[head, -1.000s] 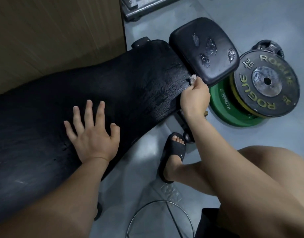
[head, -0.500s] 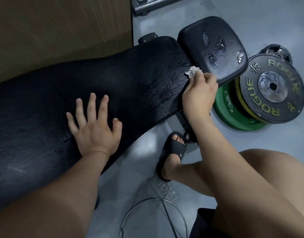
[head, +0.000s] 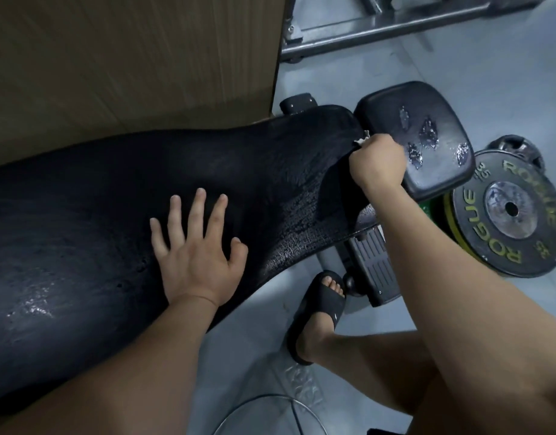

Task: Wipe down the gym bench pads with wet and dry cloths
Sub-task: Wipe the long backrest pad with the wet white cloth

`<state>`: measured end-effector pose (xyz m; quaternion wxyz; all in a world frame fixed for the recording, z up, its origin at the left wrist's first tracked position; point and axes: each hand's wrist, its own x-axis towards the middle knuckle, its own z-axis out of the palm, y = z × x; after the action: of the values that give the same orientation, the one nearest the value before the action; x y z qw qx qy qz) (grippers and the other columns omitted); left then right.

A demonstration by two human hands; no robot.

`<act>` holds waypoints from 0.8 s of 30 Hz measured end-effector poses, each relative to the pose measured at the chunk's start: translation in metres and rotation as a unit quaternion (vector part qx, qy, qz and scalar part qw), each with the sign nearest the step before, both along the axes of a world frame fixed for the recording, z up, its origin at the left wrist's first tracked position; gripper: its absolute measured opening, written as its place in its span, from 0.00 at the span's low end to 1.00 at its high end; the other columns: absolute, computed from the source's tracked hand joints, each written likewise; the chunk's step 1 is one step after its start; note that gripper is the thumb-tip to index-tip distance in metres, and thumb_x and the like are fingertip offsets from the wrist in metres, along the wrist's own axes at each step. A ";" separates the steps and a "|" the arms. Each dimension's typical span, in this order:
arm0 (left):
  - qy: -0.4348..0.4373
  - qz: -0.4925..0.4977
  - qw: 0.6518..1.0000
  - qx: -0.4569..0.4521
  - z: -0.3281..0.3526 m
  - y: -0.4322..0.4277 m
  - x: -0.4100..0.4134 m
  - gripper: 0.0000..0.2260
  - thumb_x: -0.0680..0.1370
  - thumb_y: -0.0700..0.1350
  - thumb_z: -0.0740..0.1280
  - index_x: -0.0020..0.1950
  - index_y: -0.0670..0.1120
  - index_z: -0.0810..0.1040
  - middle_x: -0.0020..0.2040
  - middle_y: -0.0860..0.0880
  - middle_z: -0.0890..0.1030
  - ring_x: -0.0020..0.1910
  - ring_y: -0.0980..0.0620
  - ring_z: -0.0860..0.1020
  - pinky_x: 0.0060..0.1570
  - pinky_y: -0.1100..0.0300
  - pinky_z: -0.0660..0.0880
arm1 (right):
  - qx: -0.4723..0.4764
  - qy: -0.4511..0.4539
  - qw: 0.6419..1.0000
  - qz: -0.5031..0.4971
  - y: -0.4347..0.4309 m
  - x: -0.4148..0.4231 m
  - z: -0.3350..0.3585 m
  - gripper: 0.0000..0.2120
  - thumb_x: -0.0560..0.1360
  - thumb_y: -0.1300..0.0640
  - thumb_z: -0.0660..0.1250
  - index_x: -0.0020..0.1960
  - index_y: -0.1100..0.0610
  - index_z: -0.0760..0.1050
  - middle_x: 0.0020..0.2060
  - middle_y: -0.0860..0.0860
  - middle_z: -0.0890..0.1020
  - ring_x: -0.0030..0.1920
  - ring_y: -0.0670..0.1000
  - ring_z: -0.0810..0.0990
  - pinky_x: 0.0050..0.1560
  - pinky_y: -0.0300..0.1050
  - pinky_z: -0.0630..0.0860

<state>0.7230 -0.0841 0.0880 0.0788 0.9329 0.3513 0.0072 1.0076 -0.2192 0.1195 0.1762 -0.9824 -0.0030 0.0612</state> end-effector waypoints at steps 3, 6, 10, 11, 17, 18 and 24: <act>-0.004 0.001 1.000 0.000 0.000 0.000 0.000 0.32 0.76 0.60 0.56 0.80 0.59 0.59 0.82 0.52 0.56 0.82 0.44 0.48 0.76 0.35 0.48 | 0.009 0.005 1.000 -0.006 0.010 0.005 0.004 0.14 0.73 0.59 0.62 0.55 0.61 0.81 0.53 0.63 0.83 0.56 0.65 0.81 0.56 0.52 0.76; -0.011 0.001 1.000 -0.001 0.000 0.000 0.000 0.32 0.75 0.60 0.56 0.80 0.59 0.60 0.82 0.52 0.57 0.82 0.43 0.49 0.76 0.35 0.47 | 0.016 -0.010 1.000 -0.001 0.011 0.004 0.000 0.13 0.73 0.60 0.62 0.54 0.60 0.81 0.52 0.61 0.84 0.56 0.65 0.80 0.54 0.49 0.75; -0.010 0.001 1.000 -0.003 -0.001 0.000 0.001 0.32 0.75 0.60 0.57 0.80 0.58 0.61 0.82 0.52 0.57 0.82 0.43 0.49 0.76 0.35 0.47 | 0.009 -0.034 0.999 0.024 0.012 0.002 -0.010 0.14 0.73 0.60 0.60 0.54 0.59 0.80 0.53 0.60 0.83 0.55 0.64 0.80 0.53 0.48 0.73; -0.009 0.000 1.000 -0.002 0.000 0.000 0.001 0.32 0.75 0.60 0.57 0.80 0.58 0.61 0.82 0.52 0.57 0.82 0.43 0.49 0.76 0.35 0.47 | 0.011 -0.040 0.999 0.029 0.014 0.003 -0.010 0.14 0.73 0.60 0.60 0.54 0.59 0.80 0.53 0.60 0.83 0.55 0.64 0.80 0.53 0.48 0.74; -0.003 0.000 1.000 0.004 0.001 0.000 0.001 0.32 0.75 0.59 0.56 0.80 0.58 0.60 0.82 0.52 0.57 0.81 0.43 0.50 0.76 0.35 0.48 | 0.023 -0.019 0.998 0.053 0.034 0.024 -0.001 0.13 0.76 0.59 0.61 0.56 0.60 0.81 0.54 0.61 0.83 0.57 0.64 0.80 0.55 0.49 0.75; -0.004 -0.001 1.000 0.003 0.001 -0.001 0.001 0.32 0.76 0.59 0.56 0.80 0.58 0.60 0.82 0.52 0.57 0.81 0.43 0.50 0.76 0.35 0.48 | 0.020 -0.019 0.998 0.058 0.036 0.026 -0.001 0.14 0.76 0.60 0.61 0.57 0.60 0.80 0.54 0.61 0.83 0.57 0.64 0.80 0.55 0.49 0.75; 0.013 0.000 1.000 0.007 0.001 0.000 0.001 0.32 0.76 0.60 0.54 0.81 0.59 0.58 0.82 0.53 0.56 0.82 0.43 0.48 0.77 0.35 0.47 | 0.014 -0.026 0.996 0.088 0.038 0.028 -0.005 0.17 0.75 0.63 0.60 0.62 0.60 0.78 0.59 0.60 0.79 0.59 0.62 0.78 0.57 0.48 0.72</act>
<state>0.7238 -0.0845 0.0886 0.0683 0.9334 0.3522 -0.0022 1.0352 -0.1811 0.1145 0.1842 -0.9770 -0.0950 0.0509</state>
